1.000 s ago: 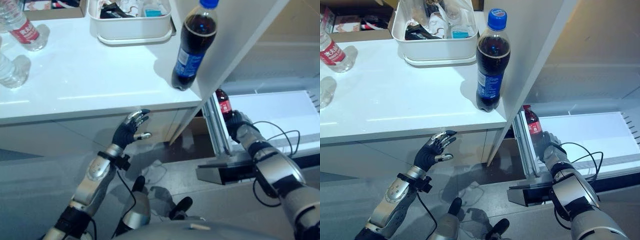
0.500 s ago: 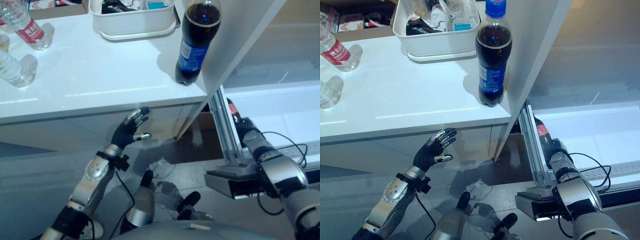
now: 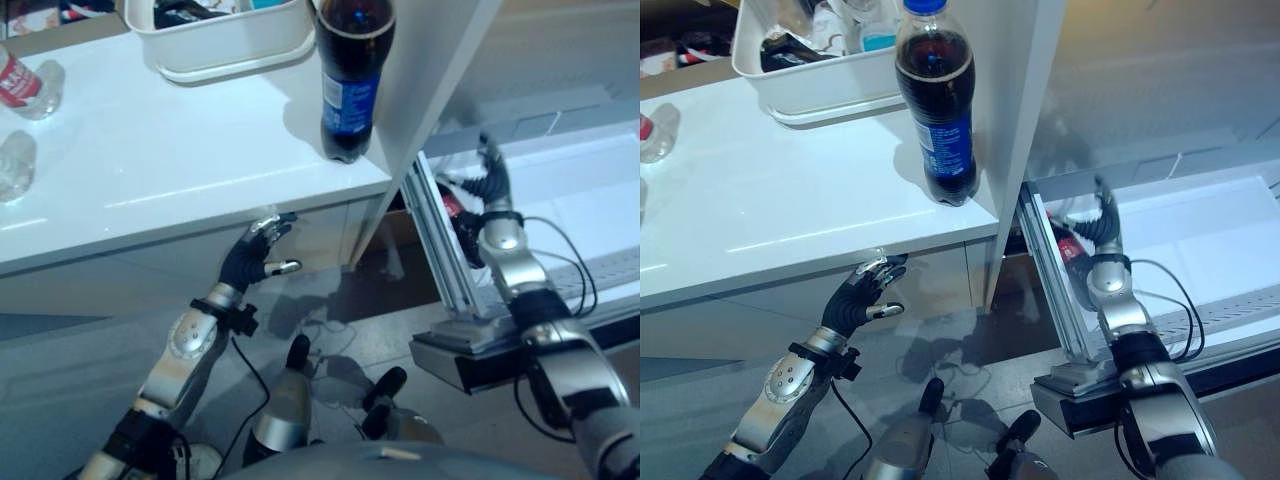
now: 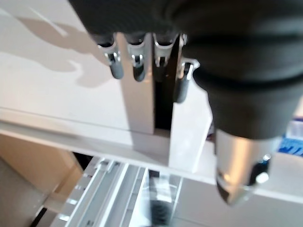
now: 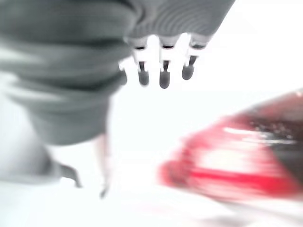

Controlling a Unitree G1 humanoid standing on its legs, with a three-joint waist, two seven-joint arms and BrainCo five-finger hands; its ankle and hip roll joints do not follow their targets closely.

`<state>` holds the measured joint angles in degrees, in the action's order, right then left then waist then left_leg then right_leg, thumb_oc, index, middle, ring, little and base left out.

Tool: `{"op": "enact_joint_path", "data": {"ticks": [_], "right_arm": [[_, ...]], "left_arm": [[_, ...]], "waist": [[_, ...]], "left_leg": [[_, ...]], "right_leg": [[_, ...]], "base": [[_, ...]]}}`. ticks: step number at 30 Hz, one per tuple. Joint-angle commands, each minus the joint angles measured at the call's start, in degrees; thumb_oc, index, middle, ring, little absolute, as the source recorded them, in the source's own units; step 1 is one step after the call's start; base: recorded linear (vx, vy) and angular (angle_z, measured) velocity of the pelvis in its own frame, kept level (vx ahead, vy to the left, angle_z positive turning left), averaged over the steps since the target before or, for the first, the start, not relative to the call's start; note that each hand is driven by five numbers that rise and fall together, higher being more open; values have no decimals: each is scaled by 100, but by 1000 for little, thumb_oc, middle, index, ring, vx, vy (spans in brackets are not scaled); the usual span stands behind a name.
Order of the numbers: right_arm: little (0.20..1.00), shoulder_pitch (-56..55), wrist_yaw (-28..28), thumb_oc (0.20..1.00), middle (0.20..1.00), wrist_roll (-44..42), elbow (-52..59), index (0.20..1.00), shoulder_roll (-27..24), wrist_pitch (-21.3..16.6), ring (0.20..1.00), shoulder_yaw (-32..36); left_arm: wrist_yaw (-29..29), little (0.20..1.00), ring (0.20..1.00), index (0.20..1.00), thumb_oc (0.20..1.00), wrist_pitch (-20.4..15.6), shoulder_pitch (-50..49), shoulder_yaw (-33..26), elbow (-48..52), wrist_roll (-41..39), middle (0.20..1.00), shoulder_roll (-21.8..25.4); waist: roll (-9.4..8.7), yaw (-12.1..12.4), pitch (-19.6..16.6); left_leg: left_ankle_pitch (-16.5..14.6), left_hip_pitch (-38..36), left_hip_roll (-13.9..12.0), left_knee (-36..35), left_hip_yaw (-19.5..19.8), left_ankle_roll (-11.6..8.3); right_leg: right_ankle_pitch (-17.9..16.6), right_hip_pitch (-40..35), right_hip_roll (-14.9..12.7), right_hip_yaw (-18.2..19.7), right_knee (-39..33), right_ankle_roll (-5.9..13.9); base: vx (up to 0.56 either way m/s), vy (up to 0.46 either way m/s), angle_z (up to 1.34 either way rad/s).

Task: Take the drinks into the refrigerator

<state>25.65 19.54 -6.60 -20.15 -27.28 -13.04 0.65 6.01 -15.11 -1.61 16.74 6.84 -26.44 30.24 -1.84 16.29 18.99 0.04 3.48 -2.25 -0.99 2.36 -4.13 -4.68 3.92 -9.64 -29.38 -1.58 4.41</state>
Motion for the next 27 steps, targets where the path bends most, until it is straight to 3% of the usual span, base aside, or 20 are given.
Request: {"op": "enact_joint_path", "data": {"ticks": [1,2,9,16,23,25,26,27], "right_arm": [[1000,-616,253,1000,1000,-363,271,1000,-161,-422,1000,449],[1000,-917,260,1000,1000,-462,694,1000,-157,-586,1000,847],[1000,-1378,513,1000,1000,-336,1575,1000,-374,-701,1000,1886],[1000,-1863,650,1000,1000,-858,660,1000,-698,-845,1000,2804],[1000,-2268,646,1000,1000,-1639,-1891,1000,-866,-800,1000,3352],[1000,-2398,345,1000,1000,-1933,-3395,1000,-899,-535,1000,3196],[909,-2389,209,909,909,-1948,-3932,909,-941,-418,909,3078],[755,-2372,82,755,755,-2017,-4372,755,-917,-339,755,2978]], "left_arm": [[54,1000,1000,1000,1000,-365,17,-37,225,365,1000,25],[136,1000,1000,1000,1000,-327,-41,-70,154,364,1000,5],[338,1000,1000,1000,1000,-261,-148,-238,127,353,1000,-77],[534,1000,1000,1000,1000,-222,-258,-362,113,198,1000,-113],[648,1000,1000,1000,1000,-206,-388,-523,37,161,1000,-95],[707,1000,1000,1000,1000,-194,-376,-554,52,86,1000,-91],[728,1000,1000,1000,1000,-184,-370,-581,85,61,1000,-73],[727,1000,1000,1000,1000,-182,-379,-605,131,30,1000,-73]], "waist": [[-74,-270,-102],[-113,-383,-162],[-194,-713,-343],[-246,-944,-459],[-261,-1094,-548],[-242,-1072,-545],[-232,-1055,-542],[-219,-1040,-536]], "left_leg": [[51,-35,364,-379,-260,491],[10,-105,352,-374,-311,497],[-122,-359,292,-376,-580,474],[-163,-469,253,-401,-739,440],[-244,-580,201,-401,-920,398],[-316,-642,174,-401,-942,366],[-317,-646,176,-401,-940,358],[-318,-655,177,-401,-936,352]], "right_leg": [[345,97,-144,232,896,219],[352,73,-129,287,890,215],[381,-6,-3,603,826,197],[310,-60,104,780,679,196],[282,-129,242,988,535,208],[323,-209,280,994,497,221],[320,-230,279,981,484,224],[323,-252,277,950,474,225]], "base": [[30,-11,-18],[30,-17,-16],[31,-12,-30],[19,-18,-19],[33,-14,-17],[46,-15,-16],[6,-13,-9],[2,-15,-4]]}}
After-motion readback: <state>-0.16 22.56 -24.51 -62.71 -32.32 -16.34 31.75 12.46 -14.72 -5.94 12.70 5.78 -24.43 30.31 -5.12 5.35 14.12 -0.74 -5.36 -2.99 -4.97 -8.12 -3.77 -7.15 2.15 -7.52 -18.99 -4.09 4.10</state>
